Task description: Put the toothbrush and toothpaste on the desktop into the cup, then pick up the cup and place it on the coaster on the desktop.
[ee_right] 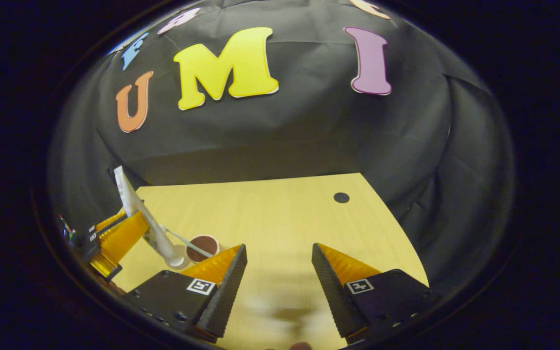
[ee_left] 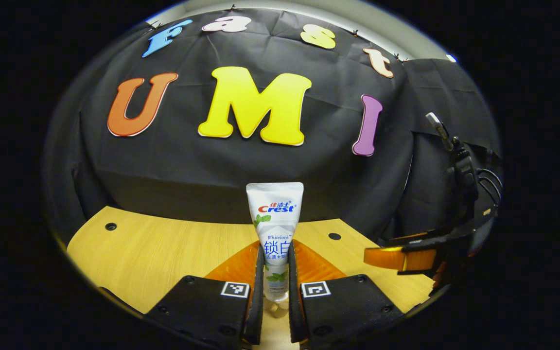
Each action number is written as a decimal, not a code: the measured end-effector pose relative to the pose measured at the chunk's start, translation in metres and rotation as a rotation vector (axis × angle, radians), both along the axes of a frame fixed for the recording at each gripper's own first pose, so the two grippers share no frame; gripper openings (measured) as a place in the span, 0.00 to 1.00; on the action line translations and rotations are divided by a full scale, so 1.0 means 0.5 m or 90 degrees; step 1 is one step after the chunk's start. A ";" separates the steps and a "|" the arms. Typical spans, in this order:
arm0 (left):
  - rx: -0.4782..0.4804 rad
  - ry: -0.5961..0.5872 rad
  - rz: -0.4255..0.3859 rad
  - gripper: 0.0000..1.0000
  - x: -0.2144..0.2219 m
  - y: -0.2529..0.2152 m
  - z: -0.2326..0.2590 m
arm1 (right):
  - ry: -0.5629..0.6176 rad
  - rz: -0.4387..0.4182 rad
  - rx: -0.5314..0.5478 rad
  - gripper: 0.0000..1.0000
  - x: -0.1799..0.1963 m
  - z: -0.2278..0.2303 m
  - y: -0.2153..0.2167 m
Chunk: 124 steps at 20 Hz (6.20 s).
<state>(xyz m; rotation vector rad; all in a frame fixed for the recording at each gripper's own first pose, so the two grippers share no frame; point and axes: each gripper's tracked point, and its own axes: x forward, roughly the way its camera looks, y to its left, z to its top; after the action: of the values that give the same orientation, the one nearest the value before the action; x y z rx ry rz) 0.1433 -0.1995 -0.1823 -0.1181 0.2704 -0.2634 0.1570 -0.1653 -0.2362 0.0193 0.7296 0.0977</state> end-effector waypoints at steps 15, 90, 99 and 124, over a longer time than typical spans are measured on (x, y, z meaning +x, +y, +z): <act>0.047 0.020 0.073 0.31 0.091 0.014 -0.170 | 0.016 0.024 0.010 0.94 -0.016 -0.050 -0.026; 0.100 0.107 0.482 0.93 -0.415 0.622 0.030 | 0.428 0.281 -0.153 0.20 -0.060 -0.307 0.582; 0.102 0.118 0.499 0.93 -0.445 0.651 0.036 | 0.418 0.277 -0.155 0.65 -0.056 -0.319 0.627; 0.082 0.022 0.304 0.93 -0.324 0.528 0.132 | 0.212 0.156 -0.116 0.94 -0.216 -0.026 0.437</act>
<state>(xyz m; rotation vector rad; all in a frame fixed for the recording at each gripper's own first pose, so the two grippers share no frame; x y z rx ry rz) -0.0187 0.0647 -0.1165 -0.0566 0.2854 0.2296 0.0492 0.0533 -0.2492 -0.2326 1.0691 0.2659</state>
